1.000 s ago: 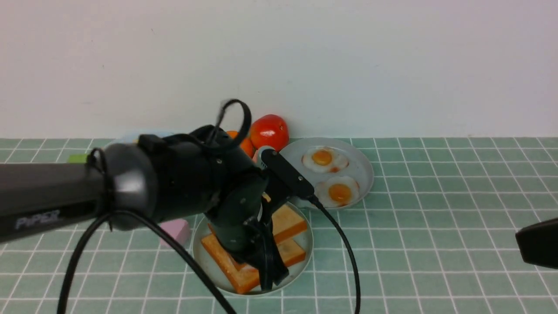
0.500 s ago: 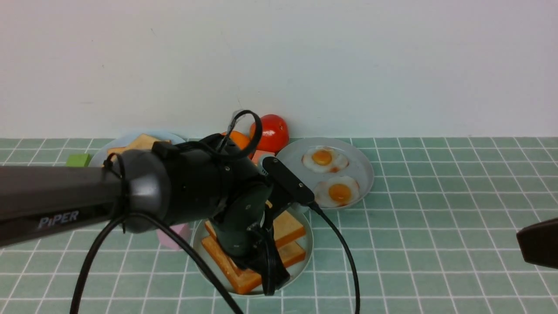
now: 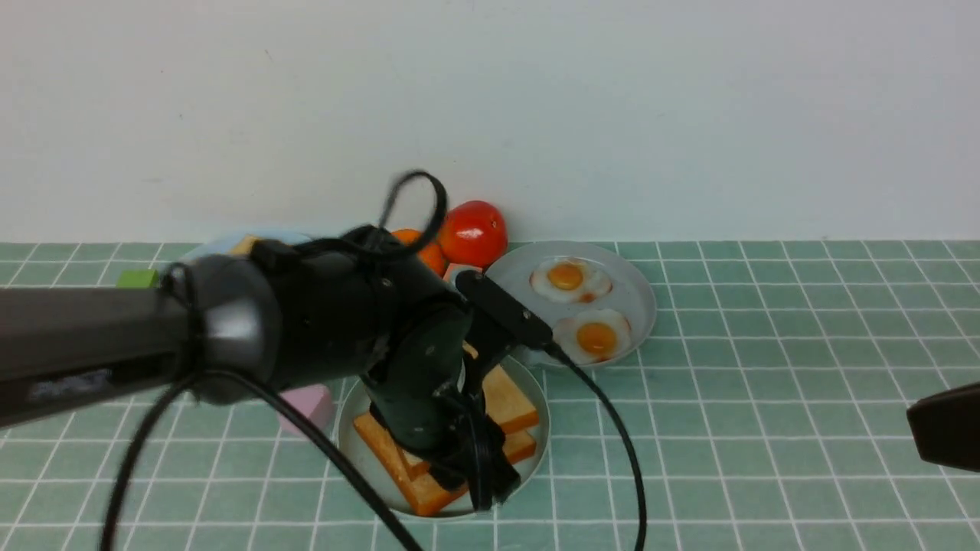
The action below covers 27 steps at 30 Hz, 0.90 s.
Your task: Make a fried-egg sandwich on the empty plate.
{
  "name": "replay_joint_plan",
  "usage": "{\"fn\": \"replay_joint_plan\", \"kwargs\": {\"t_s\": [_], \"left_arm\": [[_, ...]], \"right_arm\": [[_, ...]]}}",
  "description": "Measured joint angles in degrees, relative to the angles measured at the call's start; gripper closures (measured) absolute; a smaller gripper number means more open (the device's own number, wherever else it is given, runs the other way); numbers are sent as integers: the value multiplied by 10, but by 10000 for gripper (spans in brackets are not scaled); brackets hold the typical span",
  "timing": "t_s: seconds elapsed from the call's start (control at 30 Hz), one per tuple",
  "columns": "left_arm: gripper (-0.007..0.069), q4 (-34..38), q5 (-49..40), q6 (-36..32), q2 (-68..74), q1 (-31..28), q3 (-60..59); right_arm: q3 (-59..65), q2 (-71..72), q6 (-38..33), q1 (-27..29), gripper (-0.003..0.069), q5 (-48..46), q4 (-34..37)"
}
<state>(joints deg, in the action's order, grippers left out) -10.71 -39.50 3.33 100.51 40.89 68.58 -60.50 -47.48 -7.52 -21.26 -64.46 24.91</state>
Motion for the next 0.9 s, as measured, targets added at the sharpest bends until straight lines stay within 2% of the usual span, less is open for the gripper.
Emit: {"fn": "replay_joint_plan", "kwargs": {"t_s": [0.17, 0.27, 0.37, 0.4, 0.5, 0.67, 0.73, 0.77, 0.87, 0.9], "left_arm": [[252, 28, -12, 0, -69, 0, 0], [373, 54, -16, 0, -165, 0, -1], [576, 64, 4, 0, -280, 0, -24], [621, 66, 20, 0, -312, 0, -42], [638, 80, 77, 0, -432, 0, -113], [638, 135, 181, 0, -635, 0, -289], [638, 167, 249, 0, -723, 0, -387], [638, 172, 254, 0, -738, 0, -394], [638, 213, 355, 0, -856, 0, -530], [638, 215, 358, 0, -861, 0, -535]], "right_arm": [[0, 0, 0, 0, 598, 0, 0], [0, 7, 0, 0, 596, 0, -2], [0, 31, 1, 0, 596, 0, -15], [0, 43, 4, 0, 596, -1, -24], [0, 80, 20, 0, 595, -11, -63], [0, 155, 75, 0, 595, -42, -147], [0, 194, 104, 0, 595, -56, -182], [1, 202, 106, 0, 595, -56, -185], [39, 293, 144, 0, 598, -55, -233], [39, 293, 144, 0, 598, -55, -233]]}}
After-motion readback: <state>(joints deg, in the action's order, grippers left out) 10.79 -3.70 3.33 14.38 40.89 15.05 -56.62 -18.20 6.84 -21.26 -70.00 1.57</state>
